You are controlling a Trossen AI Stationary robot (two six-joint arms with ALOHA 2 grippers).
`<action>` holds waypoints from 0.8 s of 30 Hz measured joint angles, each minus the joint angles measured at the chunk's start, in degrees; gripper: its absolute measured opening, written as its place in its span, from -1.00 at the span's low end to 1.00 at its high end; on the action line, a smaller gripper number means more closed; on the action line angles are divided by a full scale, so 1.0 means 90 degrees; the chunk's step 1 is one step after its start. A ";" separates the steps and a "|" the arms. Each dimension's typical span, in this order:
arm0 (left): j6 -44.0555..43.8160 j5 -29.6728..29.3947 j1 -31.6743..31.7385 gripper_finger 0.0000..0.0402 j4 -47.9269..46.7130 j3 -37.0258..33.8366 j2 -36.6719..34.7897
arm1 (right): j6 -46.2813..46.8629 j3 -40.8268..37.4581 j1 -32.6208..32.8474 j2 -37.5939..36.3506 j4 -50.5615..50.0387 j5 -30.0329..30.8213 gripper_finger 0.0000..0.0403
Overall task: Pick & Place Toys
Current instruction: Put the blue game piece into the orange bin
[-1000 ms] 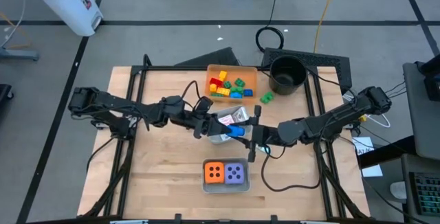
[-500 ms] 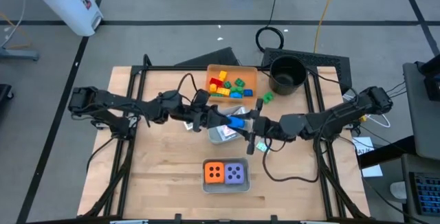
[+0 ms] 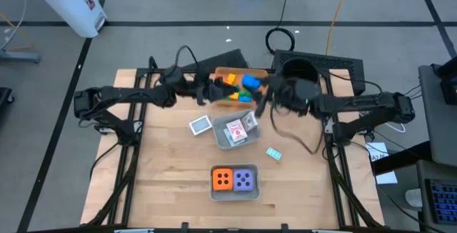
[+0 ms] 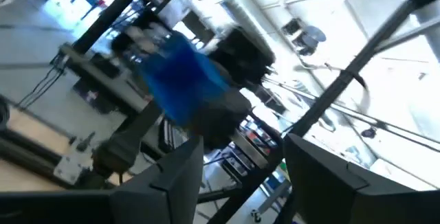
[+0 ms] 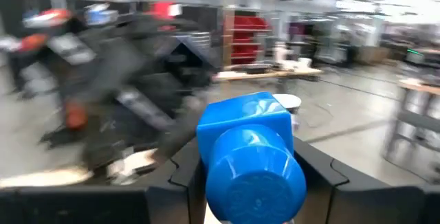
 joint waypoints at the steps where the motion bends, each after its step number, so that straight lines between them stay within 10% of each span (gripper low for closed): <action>1: 0.0000 0.0235 0.0191 0.05 0.0095 0.0000 0.0000 | 0.0111 0.0005 -0.0230 -0.0042 -0.0009 -0.0062 -0.31; 11: -0.0003 0.2215 0.1838 0.07 0.0169 0.0002 -0.0002 | 0.0921 0.2135 -0.2282 0.0660 -0.3691 -0.1869 -0.32; 24: -0.0067 0.2956 0.2356 0.07 0.0198 0.0007 -0.0007 | 0.0023 0.4652 -0.3420 0.3569 -0.7346 -0.4072 -0.33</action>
